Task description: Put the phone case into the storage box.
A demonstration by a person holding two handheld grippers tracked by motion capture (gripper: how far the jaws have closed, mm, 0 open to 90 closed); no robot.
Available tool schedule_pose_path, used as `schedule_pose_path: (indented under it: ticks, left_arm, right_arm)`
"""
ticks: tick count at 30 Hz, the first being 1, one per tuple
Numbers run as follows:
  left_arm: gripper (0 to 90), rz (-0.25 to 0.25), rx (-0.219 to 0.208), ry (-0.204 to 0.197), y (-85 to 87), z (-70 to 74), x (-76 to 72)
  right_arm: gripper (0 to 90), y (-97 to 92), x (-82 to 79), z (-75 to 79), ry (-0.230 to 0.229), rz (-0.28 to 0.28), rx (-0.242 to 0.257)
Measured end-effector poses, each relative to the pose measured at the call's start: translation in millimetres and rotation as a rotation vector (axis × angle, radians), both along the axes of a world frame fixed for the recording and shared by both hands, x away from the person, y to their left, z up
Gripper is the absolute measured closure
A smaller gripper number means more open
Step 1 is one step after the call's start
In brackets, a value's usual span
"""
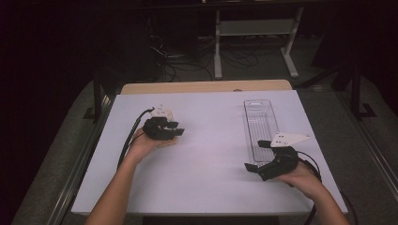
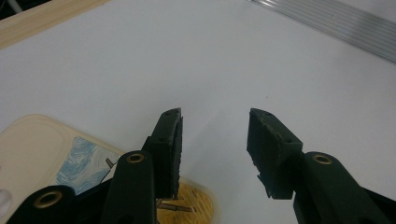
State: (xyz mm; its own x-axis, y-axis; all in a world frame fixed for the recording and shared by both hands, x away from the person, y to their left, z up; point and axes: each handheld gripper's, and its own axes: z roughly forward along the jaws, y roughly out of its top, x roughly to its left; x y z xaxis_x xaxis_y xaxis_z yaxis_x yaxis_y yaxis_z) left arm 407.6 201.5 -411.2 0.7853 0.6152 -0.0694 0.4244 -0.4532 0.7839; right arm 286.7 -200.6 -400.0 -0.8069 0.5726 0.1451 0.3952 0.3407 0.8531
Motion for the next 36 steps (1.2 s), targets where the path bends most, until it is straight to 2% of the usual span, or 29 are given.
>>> schedule_pose_path:
  ticks: [2, 3, 8, 9, 10, 14, 15, 19, 24, 25, 26, 28, 30, 31, 33, 34, 36]
  left_arm:
    - [57.8, 0.002, 0.017, -0.007, -1.7, -2.3, 2.2]
    - [59.9, 0.010, 0.006, -0.002, -2.7, -3.7, 2.3]
    - [69.4, 0.008, 0.016, 0.011, -4.1, -7.5, 4.7]
    - [71.5, 0.009, 0.025, 0.004, -5.8, -10.1, 5.4]
    - [73.7, -0.006, 0.065, -0.006, -4.3, -9.8, 7.2]
    - [82.3, 0.007, 0.076, 0.016, -5.7, -14.7, 9.6]
    - [84.0, 0.012, 0.092, 0.023, -5.8, -15.3, 9.9]
    - [89.2, 0.028, 0.094, 0.041, -6.9, -19.3, 10.6]
    - [89.8, 0.027, 0.099, 0.063, -7.6, -21.8, 10.8]
    - [89.8, 0.022, 0.109, 0.058, -7.6, -22.2, 11.4]
    - [89.8, 0.031, 0.114, 0.075, -9.3, -23.5, 10.3]
    - [89.8, 0.026, 0.133, 0.077, -10.0, -25.0, 10.4]
    - [89.8, 0.029, 0.127, 0.083, -11.2, -26.7, 10.2]
    - [89.8, 0.025, 0.151, 0.086, -11.9, -28.2, 10.3]
    - [89.8, 0.030, 0.144, 0.089, -13.6, -29.3, 9.9]
    - [89.8, 0.024, 0.160, 0.090, -13.9, -29.6, 10.1]
    - [89.8, 0.032, 0.151, 0.091, -15.9, -30.1, 9.4]
  right_arm:
    - [0.0, 0.0, -0.2, 0.0, 0.001, 0.000, 0.000]
    - [0.0, 0.1, -0.4, 0.0, 0.002, 0.000, -0.001]
    - [0.0, 0.1, -0.2, 0.0, 0.000, 0.000, -0.002]
    - [0.0, 0.2, -0.2, 0.0, -0.001, 0.000, -0.002]
    - [0.0, 0.3, -0.4, 0.1, 0.001, 0.000, -0.004]
    - [0.0, 0.5, -0.5, 0.0, 0.001, -0.001, -0.005]
    - [0.0, 0.5, -0.5, 0.0, 0.000, -0.001, -0.005]
    - [0.0, 0.4, -0.5, 0.1, 0.001, 0.000, -0.005]
    - [0.0, 0.3, -0.4, 0.0, 0.001, 0.000, -0.005]
    - [0.0, 0.3, -0.4, 0.0, 0.001, 0.000, -0.005]
    - [0.0, 0.4, -0.3, 0.0, 0.001, -0.001, -0.005]
    - [0.0, 0.6, -0.4, 0.0, 0.000, -0.001, -0.006]
    - [0.0, 0.5, -0.3, -0.1, -0.001, 0.000, -0.006]
    - [0.0, 0.4, -0.3, -0.1, 0.000, 0.000, -0.005]
    - [0.0, 0.4, -0.3, -0.1, 0.000, 0.001, -0.005]
    - [0.0, 0.3, -0.2, -0.1, 0.000, 0.001, -0.004]
    - [0.0, 0.3, -0.1, -0.1, 0.000, 0.001, -0.004]
